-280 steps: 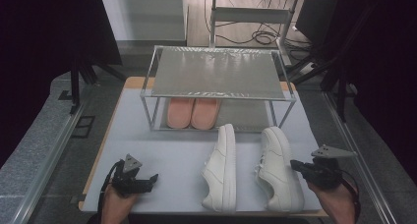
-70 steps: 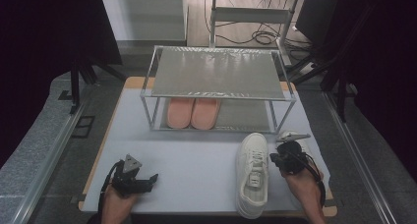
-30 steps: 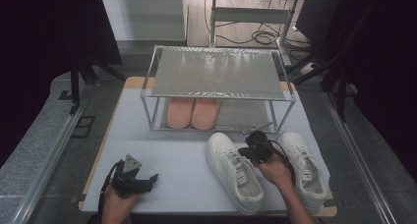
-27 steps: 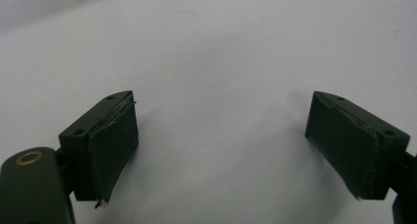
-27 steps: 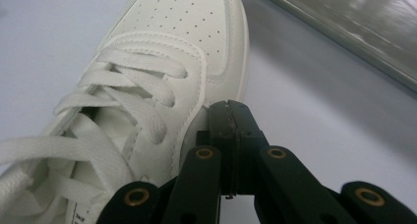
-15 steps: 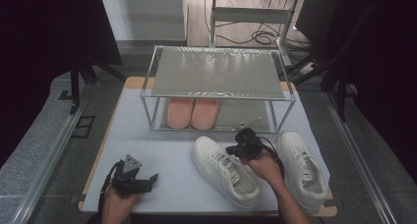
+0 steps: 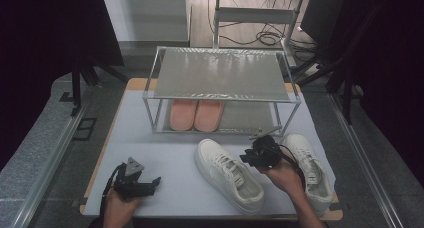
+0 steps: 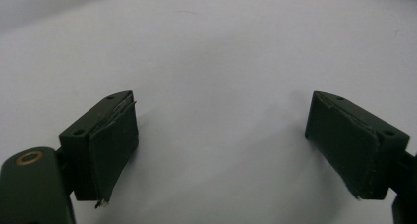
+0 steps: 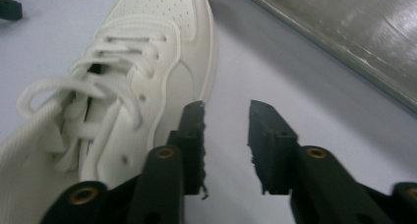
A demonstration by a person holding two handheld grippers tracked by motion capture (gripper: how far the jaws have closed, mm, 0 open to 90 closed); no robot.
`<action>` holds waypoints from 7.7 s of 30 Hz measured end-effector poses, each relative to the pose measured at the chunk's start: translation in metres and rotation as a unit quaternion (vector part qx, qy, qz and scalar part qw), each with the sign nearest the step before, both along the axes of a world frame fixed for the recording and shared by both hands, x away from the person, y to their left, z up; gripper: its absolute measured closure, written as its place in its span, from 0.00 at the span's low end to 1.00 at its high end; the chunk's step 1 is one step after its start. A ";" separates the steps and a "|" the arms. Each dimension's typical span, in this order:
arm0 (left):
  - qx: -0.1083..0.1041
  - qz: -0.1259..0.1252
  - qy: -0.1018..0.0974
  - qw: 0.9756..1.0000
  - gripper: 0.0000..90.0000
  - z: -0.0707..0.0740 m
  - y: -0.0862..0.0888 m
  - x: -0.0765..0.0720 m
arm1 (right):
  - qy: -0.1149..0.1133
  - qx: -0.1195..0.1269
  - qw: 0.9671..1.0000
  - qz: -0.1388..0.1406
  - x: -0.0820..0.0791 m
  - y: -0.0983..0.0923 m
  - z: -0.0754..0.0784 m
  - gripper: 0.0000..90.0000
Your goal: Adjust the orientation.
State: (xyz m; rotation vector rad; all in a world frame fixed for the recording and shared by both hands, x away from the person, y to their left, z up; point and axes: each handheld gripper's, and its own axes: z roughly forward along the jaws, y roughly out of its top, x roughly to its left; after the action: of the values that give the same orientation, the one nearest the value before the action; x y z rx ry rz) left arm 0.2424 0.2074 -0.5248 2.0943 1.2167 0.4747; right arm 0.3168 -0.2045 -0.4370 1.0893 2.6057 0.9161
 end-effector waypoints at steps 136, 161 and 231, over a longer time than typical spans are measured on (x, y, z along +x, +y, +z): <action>0.000 0.000 0.001 1.000 0.14 0.000 0.000 0.001 | 0.176 0.313 0.931 0.062 0.000 0.001 0.092 0.93; -0.002 -0.001 0.001 1.000 0.14 0.000 0.000 0.001 | 0.116 0.366 0.924 -0.002 0.033 0.004 0.134 0.93; 0.001 0.000 -0.002 1.000 0.14 0.000 0.000 0.000 | -0.068 0.275 0.952 -0.114 0.038 -0.018 0.121 0.81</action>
State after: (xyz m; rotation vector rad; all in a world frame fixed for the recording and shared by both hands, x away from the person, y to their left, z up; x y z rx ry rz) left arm 0.2425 0.2071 -0.5248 2.0937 1.2134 0.4793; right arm 0.3549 -0.2229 -0.3162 1.3512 2.0995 1.6429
